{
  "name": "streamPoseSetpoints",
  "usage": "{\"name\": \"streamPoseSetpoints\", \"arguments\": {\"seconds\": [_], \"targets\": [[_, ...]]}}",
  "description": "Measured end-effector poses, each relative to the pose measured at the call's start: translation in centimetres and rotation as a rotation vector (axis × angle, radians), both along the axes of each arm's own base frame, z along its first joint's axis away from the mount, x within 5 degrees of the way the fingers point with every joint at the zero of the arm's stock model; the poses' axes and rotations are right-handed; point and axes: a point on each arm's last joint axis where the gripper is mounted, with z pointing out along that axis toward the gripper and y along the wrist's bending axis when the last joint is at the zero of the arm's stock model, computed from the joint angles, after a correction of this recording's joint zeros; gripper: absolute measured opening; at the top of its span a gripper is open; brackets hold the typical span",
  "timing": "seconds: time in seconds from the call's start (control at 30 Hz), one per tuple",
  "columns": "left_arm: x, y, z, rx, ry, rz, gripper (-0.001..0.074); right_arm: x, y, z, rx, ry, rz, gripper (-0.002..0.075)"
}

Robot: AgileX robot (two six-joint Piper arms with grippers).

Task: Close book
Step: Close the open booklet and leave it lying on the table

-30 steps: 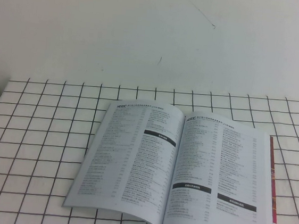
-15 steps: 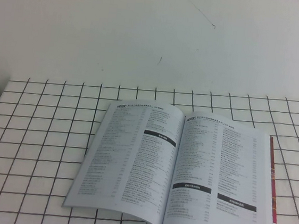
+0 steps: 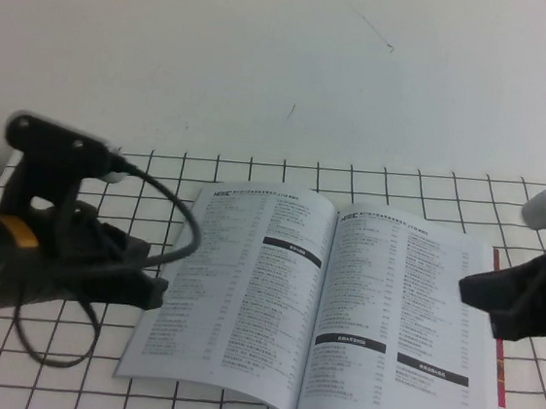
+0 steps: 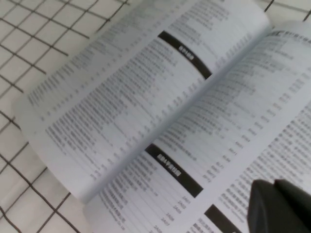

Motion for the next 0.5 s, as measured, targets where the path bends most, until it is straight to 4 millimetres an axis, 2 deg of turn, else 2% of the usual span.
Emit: {"name": "streamPoseSetpoints", "arguments": {"seconds": [0.1,0.3,0.5], "targets": [[2.3,-1.2,-1.4,0.005,0.074,0.003,-0.0004,1.6,1.3,-2.5,-0.036,0.066,0.023,-0.0003],[5.2,-2.3,-3.6,-0.003,0.174,0.028,-0.0004,4.4,1.7,-7.1,-0.092,0.177,0.002,-0.0003],[8.8,-2.9,-5.5,0.049,0.199,0.035,-0.0004,5.4,1.9,-11.8,-0.133,0.300,0.018,-0.0003]]}}
